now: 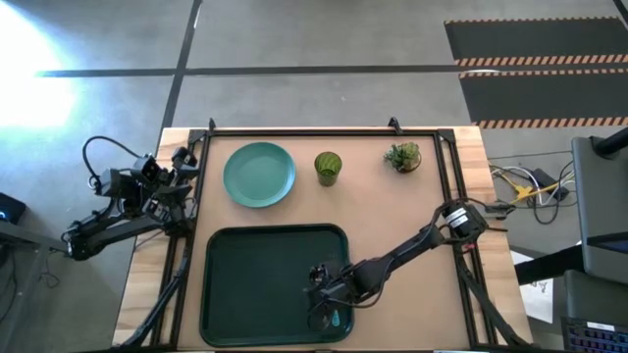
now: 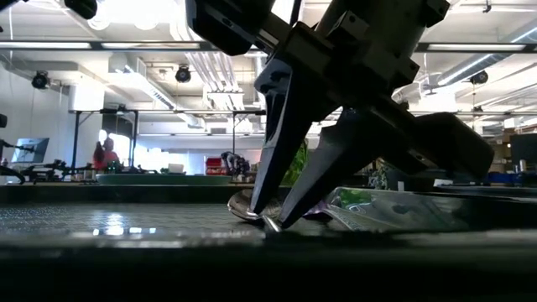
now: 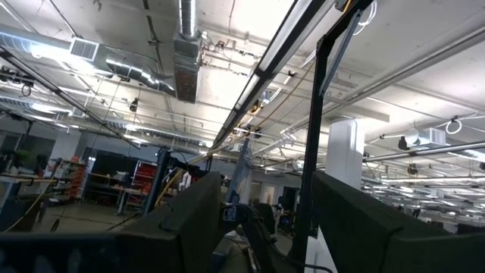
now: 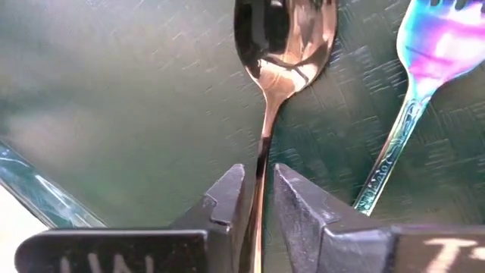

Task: Pick and place plate/cup/fork/spoon on tray
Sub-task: Move the serving tray to the bottom center of the table

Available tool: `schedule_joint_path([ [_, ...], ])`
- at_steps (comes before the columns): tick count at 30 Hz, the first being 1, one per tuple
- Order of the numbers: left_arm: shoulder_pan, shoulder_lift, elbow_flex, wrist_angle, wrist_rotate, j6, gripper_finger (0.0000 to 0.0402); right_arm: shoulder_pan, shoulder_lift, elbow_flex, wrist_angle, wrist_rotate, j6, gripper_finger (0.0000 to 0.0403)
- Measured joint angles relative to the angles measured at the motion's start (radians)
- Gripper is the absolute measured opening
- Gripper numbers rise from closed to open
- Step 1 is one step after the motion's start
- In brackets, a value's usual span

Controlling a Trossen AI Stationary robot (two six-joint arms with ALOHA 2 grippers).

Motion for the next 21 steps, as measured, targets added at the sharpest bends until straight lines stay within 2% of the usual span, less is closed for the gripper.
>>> schedule_joint_path([
  [6,0.0,0.0,0.0,0.0,0.0,0.0,0.0191,-0.016,-0.027,0.0,0.0,0.044,-0.075,0.0082],
  [11,0.0,0.0,0.0,0.0,0.0,0.0,0.0191,-0.03,-0.069,0.0,-0.009,0.077,-0.178,0.0081],
  [14,0.0,0.0,0.0,0.0,0.0,0.0,0.0191,-0.038,-0.094,0.0,-0.079,0.078,-0.198,0.0066],
  [18,0.0,0.0,0.0,0.0,0.0,0.0,0.0191,-0.042,-0.119,0.0,-0.216,0.069,-0.205,0.002],
  [21,0.0,0.0,0.0,0.0,0.0,0.0,0.0191,-0.042,-0.139,0.0,-0.268,0.051,-0.208,0.001],
])
